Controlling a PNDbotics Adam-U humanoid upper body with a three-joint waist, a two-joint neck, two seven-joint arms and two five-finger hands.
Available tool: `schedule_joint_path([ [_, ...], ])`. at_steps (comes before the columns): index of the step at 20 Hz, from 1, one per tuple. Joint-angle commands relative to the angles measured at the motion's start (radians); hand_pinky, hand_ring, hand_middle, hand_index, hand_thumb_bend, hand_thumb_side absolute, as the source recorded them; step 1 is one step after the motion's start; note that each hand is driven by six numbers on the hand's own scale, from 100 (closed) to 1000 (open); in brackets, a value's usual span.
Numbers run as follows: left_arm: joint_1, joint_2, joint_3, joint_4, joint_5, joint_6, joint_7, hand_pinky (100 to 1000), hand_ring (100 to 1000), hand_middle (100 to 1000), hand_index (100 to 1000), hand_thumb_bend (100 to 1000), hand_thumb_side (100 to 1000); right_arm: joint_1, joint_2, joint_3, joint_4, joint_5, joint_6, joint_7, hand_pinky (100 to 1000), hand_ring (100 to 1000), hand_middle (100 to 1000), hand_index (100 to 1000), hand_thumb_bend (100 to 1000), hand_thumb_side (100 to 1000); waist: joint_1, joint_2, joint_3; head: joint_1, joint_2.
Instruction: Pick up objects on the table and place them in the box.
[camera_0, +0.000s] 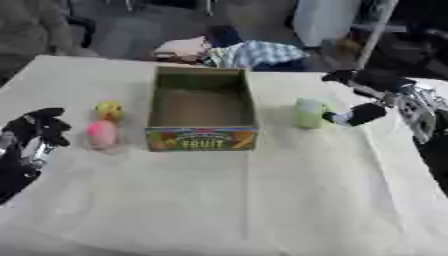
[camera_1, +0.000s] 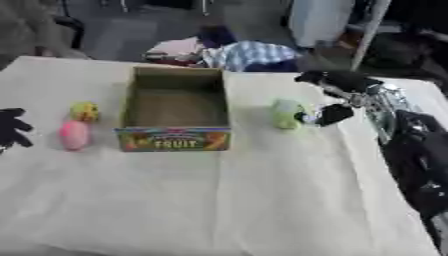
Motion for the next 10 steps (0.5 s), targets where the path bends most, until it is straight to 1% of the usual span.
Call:
schedule_joint_path([
  [1, -0.007, 0.010, 0.000, -0.011, 0.003, -0.002, -0.003, 1000, 557, 620, 850, 227, 756, -0.029, -0.007, -0.023, 0.015, 0.018, 0.022, -0.010, 790, 922, 934, 1000, 317, 662, 0.006, -0.011, 0.002, -0.004, 0.005],
  [7, -0.009, 0.008, -0.002, -0.010, 0.005, -0.003, -0.005, 1000, 557, 620, 850, 227, 757, -0.037, 0.021, -0.044, 0.053, 0.043, 0.053, -0.023, 788, 915, 928, 1000, 282, 671, 0.010, -0.010, 0.008, -0.008, 0.005],
  [8, -0.010, 0.007, -0.002, -0.010, 0.005, -0.003, -0.005, 1000, 557, 620, 850, 227, 757, -0.038, 0.025, -0.047, 0.059, 0.048, 0.059, -0.026, 788, 914, 927, 1000, 284, 661, 0.010, -0.010, 0.009, -0.009, 0.005],
  [10, -0.011, 0.006, -0.003, -0.011, 0.006, -0.003, -0.006, 1000, 557, 620, 850, 226, 758, -0.040, 0.034, -0.055, 0.074, 0.057, 0.074, -0.032, 787, 913, 926, 1000, 263, 683, 0.011, -0.009, 0.012, -0.011, 0.005],
])
